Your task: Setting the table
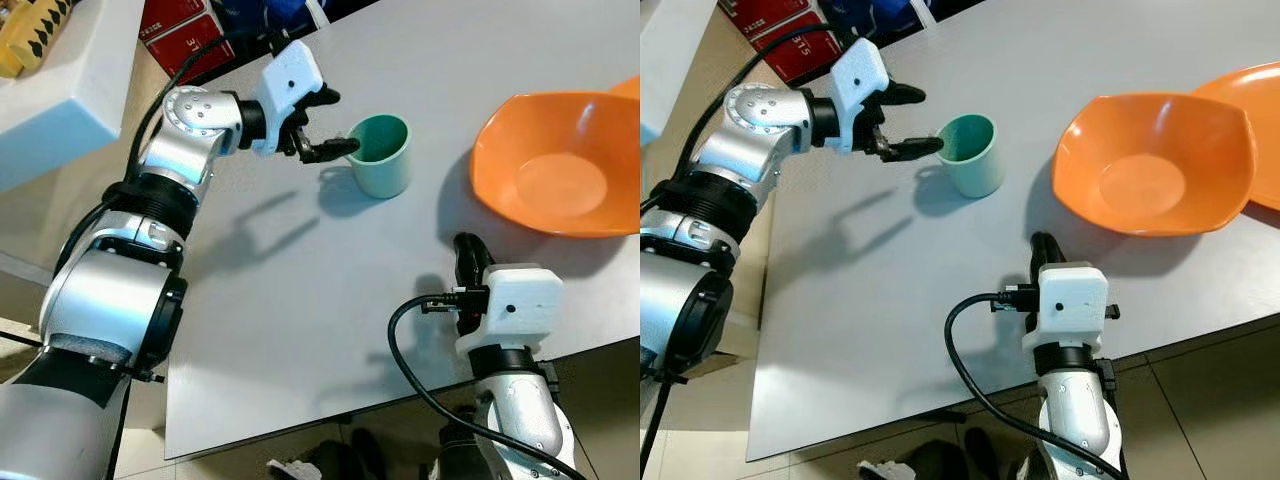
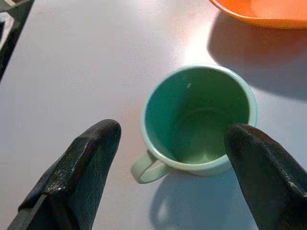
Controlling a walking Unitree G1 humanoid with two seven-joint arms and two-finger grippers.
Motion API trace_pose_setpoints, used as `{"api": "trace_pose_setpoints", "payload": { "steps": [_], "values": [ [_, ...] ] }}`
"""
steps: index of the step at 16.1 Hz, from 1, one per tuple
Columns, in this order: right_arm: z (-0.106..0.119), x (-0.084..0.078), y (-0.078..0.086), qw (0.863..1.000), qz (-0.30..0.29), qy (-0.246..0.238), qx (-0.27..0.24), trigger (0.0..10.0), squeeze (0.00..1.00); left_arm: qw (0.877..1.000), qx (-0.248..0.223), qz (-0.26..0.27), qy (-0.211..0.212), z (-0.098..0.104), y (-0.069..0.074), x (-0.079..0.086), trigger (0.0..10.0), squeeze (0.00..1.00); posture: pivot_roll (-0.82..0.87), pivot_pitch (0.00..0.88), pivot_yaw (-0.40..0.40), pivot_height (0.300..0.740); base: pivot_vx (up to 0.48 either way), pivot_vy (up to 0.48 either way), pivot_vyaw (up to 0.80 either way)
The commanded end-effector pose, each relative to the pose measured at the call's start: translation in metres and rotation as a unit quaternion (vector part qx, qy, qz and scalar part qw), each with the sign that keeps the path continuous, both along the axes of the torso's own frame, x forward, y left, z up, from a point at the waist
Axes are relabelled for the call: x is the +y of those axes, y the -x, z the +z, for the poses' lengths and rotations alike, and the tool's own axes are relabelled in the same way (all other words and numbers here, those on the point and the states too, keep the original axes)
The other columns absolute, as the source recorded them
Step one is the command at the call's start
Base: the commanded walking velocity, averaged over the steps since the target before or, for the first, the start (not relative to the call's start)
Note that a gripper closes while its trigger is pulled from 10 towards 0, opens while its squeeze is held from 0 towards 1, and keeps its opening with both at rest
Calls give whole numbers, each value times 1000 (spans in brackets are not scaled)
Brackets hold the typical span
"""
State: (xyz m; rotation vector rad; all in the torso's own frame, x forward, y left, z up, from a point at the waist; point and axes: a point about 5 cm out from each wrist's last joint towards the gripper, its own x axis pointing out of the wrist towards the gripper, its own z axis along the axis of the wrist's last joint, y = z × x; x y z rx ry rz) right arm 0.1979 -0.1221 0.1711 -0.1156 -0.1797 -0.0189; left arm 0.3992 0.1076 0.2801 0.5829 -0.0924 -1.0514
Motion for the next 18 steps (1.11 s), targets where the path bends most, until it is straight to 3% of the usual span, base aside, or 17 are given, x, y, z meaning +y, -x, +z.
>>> {"api": "trace_pose_setpoints", "payload": {
  "steps": [1,9,18],
  "values": [
    [3,9,4,1000,13,-11,-2,10000,0,1000,3,6,-14,-3,-1,7,10000,0,-372,258,400,740,0,0,0],
    [3,8,13,1000,1,-10,4,10000,0,999,-1,-8,-44,-23,0,-16,10000,0,-395,288,400,740,0,0,0],
    [3,5,16,1000,-7,-2,8,10000,0,998,-47,-38,-30,18,1,-20,10000,0,-409,280,400,740,0,0,0]
  ]
}}
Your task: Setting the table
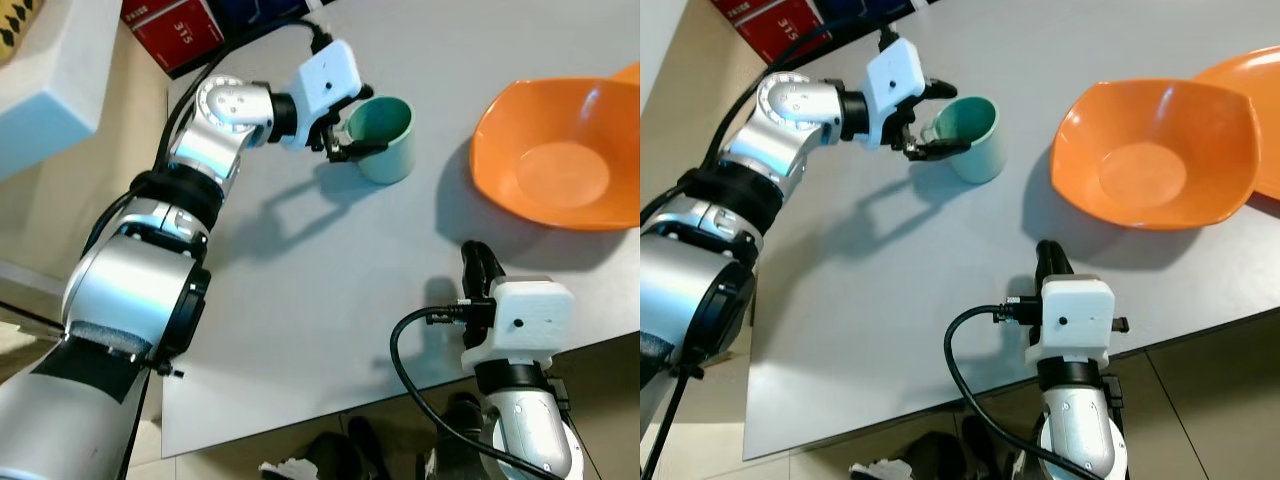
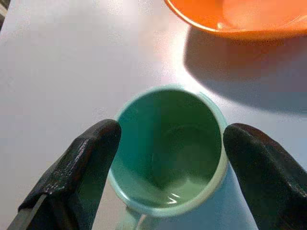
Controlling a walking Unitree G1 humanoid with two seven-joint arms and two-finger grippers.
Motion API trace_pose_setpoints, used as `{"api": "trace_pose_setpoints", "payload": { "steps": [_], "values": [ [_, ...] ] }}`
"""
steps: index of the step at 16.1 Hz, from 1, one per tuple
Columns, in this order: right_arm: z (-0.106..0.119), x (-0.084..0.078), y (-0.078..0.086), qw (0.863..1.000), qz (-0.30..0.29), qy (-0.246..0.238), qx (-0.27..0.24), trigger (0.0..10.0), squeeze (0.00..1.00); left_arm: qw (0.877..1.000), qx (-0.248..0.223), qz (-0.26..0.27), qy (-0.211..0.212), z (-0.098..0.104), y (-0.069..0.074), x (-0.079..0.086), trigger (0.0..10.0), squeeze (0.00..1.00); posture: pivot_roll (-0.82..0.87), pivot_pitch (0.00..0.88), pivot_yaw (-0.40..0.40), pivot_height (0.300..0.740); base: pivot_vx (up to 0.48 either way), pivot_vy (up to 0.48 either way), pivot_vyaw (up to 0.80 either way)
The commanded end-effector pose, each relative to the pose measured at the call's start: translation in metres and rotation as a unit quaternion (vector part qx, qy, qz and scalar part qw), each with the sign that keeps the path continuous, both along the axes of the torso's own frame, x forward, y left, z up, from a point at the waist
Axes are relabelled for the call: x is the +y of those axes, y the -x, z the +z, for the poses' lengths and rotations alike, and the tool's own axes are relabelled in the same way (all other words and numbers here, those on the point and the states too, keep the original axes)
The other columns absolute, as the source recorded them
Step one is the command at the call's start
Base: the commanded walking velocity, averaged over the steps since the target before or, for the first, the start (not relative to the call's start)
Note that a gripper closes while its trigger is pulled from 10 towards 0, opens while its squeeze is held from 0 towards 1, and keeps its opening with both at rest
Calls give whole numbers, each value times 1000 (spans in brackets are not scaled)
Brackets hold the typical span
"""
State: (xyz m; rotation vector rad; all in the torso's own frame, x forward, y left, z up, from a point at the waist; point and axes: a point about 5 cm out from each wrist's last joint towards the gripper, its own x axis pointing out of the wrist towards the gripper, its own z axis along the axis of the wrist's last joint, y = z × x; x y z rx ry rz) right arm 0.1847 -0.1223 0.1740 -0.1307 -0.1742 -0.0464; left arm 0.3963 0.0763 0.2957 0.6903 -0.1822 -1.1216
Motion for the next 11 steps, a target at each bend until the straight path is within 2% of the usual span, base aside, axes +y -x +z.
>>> {"api": "trace_pose_setpoints", "payload": {
  "steps": [1,5,7,10,11],
  "values": [
    [0,6,2,1000,8,-9,5,10000,0,1000,-1,6,-2,6,-1,12,10000,0,-409,280,400,740,0,0,0],
    [-1,8,-2,1000,16,-10,4,10000,0,1000,1,-8,-1,13,1,16,10000,0,-403,256,400,740,0,0,0],
    [-1,8,-3,1000,21,-9,3,10000,0,1000,16,-16,-1,17,2,20,10000,0,-396,242,400,740,0,0,0],
    [2,8,-3,1000,24,-10,0,10000,0,999,38,-16,-9,12,1,21,10000,0,-395,235,400,740,0,0,0],
    [9,3,1,1000,23,-8,-5,10000,0,999,45,-14,-17,7,1,21,10000,0,-400,237,400,740,0,0,0]
  ]
}}
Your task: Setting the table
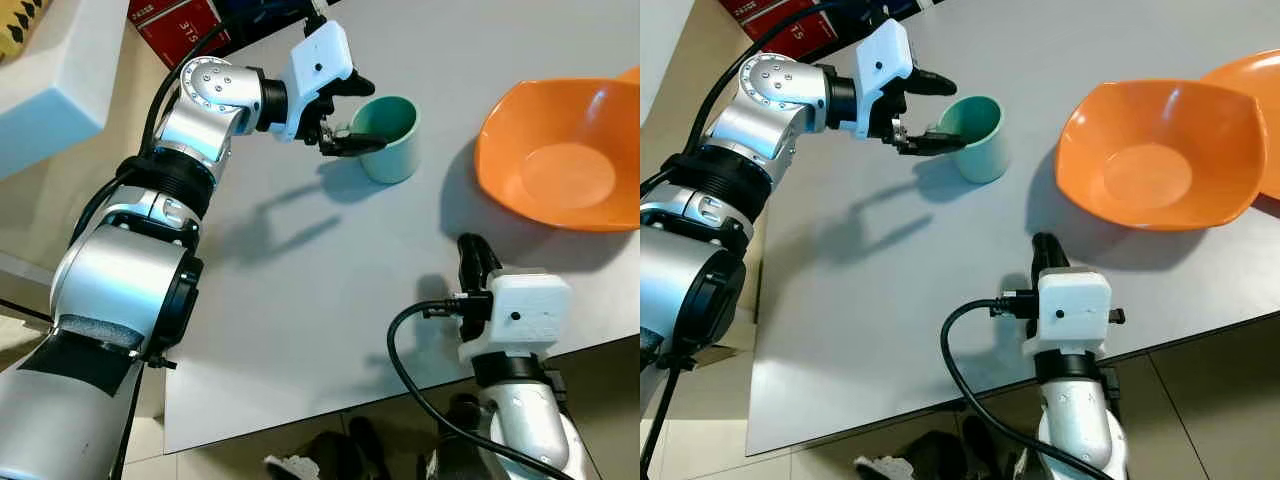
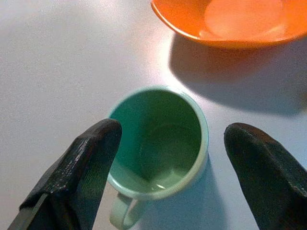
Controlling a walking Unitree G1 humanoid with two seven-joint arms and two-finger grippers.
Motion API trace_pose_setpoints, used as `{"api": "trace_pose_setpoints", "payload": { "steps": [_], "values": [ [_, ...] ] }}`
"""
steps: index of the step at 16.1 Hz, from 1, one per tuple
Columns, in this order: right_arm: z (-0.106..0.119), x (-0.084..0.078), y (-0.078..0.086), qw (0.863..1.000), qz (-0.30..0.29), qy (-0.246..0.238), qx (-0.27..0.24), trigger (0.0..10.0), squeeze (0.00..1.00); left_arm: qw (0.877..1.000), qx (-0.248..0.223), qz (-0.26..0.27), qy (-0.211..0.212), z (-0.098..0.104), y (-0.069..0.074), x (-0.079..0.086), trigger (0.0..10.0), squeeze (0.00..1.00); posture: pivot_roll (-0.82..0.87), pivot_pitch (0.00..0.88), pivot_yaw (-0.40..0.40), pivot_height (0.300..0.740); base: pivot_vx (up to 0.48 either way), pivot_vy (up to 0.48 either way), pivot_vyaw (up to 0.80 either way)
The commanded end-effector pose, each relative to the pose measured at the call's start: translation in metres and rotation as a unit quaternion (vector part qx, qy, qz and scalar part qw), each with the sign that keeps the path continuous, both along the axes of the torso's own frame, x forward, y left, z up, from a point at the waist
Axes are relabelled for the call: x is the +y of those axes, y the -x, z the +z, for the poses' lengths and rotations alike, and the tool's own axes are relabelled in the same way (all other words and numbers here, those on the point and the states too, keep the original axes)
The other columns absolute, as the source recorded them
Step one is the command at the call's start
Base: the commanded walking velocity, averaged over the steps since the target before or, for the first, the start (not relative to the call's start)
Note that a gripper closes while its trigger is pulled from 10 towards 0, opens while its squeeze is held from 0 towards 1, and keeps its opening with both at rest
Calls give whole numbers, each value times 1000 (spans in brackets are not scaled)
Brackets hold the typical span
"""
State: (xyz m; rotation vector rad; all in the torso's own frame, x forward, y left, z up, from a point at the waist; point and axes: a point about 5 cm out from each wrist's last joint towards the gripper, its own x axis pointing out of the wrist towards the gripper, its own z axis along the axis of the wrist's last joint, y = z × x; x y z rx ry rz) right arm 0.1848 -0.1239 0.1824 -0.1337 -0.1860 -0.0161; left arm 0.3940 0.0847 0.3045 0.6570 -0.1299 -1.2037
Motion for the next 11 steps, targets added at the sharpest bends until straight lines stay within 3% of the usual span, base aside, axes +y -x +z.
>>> {"api": "trace_pose_setpoints", "payload": {
  "steps": [1,3,5,8,11],
  "values": [
    [12,-5,8,1000,5,-8,-9,10000,0,1000,12,18,-20,-7,-2,13,10000,0,-414,242,400,740,0,0,0],
    [25,-20,20,1000,4,1,-11,10000,0,999,21,27,-25,-15,-3,12,10000,0,-450,254,400,740,0,0,0],
    [23,-28,32,1000,13,14,12,10000,0,999,34,32,-27,-24,-4,8,10000,0,-494,263,400,740,0,0,0],
    [15,-27,43,998,34,5,46,10000,0,997,40,44,-43,-36,-5,3,10000,0,-521,275,400,740,0,0,0],
    [15,-28,46,997,56,3,45,10000,0,997,34,49,-55,-39,-6,-4,10000,0,-528,281,400,740,0,0,0]
  ]
}}
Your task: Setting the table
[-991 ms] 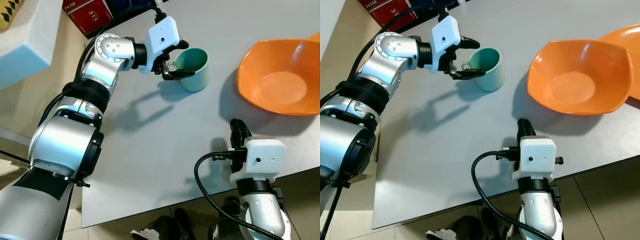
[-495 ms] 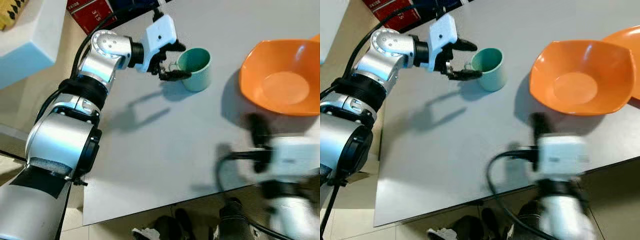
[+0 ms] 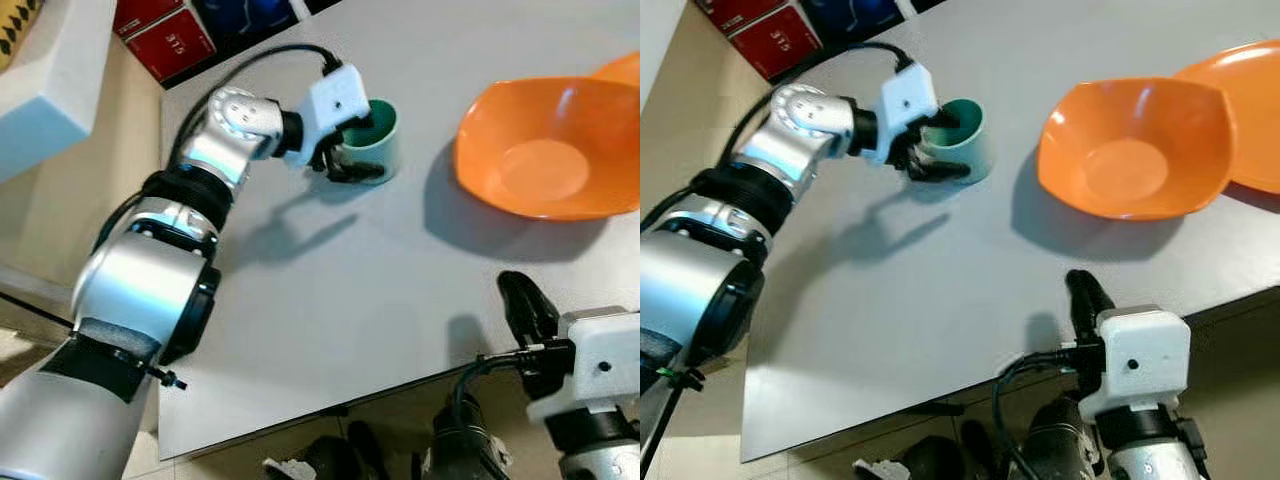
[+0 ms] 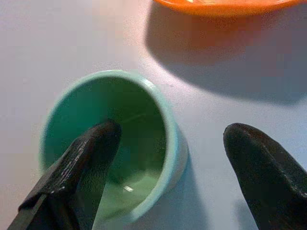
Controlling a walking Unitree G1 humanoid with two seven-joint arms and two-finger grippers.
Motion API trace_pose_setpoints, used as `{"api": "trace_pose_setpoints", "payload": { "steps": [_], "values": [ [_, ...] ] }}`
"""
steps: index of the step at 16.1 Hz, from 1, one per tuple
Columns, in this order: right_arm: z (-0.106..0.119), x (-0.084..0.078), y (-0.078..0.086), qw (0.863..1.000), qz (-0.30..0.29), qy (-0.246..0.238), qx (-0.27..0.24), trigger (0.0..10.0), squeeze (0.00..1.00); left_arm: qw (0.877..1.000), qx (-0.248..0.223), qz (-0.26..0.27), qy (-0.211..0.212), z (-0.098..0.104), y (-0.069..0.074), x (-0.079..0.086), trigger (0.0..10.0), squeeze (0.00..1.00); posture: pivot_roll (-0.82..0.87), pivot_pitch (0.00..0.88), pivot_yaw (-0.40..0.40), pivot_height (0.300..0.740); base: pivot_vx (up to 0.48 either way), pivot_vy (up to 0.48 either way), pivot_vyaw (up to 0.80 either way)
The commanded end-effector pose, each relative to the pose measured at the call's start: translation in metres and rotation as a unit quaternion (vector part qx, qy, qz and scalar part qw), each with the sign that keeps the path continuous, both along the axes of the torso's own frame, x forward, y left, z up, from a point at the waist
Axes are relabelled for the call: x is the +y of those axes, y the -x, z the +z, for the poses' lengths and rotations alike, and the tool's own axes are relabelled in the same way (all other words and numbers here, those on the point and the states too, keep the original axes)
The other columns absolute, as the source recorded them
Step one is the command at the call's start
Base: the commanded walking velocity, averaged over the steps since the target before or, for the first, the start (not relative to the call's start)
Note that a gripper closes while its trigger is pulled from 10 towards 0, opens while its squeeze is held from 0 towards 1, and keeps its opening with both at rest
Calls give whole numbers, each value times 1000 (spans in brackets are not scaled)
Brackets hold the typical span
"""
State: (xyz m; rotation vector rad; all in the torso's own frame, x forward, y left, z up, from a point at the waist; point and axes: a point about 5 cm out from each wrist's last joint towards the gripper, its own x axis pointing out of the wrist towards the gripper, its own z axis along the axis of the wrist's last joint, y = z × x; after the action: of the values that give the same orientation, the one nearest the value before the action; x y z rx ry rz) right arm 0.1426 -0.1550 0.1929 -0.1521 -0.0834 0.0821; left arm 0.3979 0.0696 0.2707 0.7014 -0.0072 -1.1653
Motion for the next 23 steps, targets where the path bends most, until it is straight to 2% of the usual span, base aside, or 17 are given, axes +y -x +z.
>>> {"api": "trace_pose_setpoints", "payload": {
  "steps": [1,5,7,8,9,14,22,23],
  "values": [
    [7,2,3,1000,18,-11,-18,10000,0,1000,2,18,-14,-6,-2,10,10000,0,-528,281,400,740,0,0,0],
    [24,-1,-3,994,81,-2,-74,10000,0,998,-11,43,-38,-9,-5,12,10000,0,-552,293,400,740,0,0,0],
    [24,-2,-2,993,95,-6,-68,10000,0,997,-7,55,-47,-13,-6,13,10000,0,-560,295,400,740,0,0,0],
    [23,-1,-2,993,99,-8,-60,10000,0,997,-3,63,-48,-15,-6,13,6314,0,-558,295,400,740,0,0,0],
    [21,-1,-1,993,101,-12,-54,10000,0,996,1,69,-49,-16,-7,14,0,0,-558,295,400,740,0,0,0],
    [19,-2,-3,993,113,-29,-23,10000,0,993,4,105,-54,-21,-10,25,0,0,-533,298,400,740,0,0,0],
    [21,-2,-5,991,125,-35,-9,10000,0,992,6,111,-64,-25,-10,29,0,0,-528,298,400,740,0,0,0],
    [21,-3,-5,992,125,-35,-6,10000,0,991,-9,119,-61,-24,-11,27,10000,0,-524,298,400,740,0,0,0]
  ]
}}
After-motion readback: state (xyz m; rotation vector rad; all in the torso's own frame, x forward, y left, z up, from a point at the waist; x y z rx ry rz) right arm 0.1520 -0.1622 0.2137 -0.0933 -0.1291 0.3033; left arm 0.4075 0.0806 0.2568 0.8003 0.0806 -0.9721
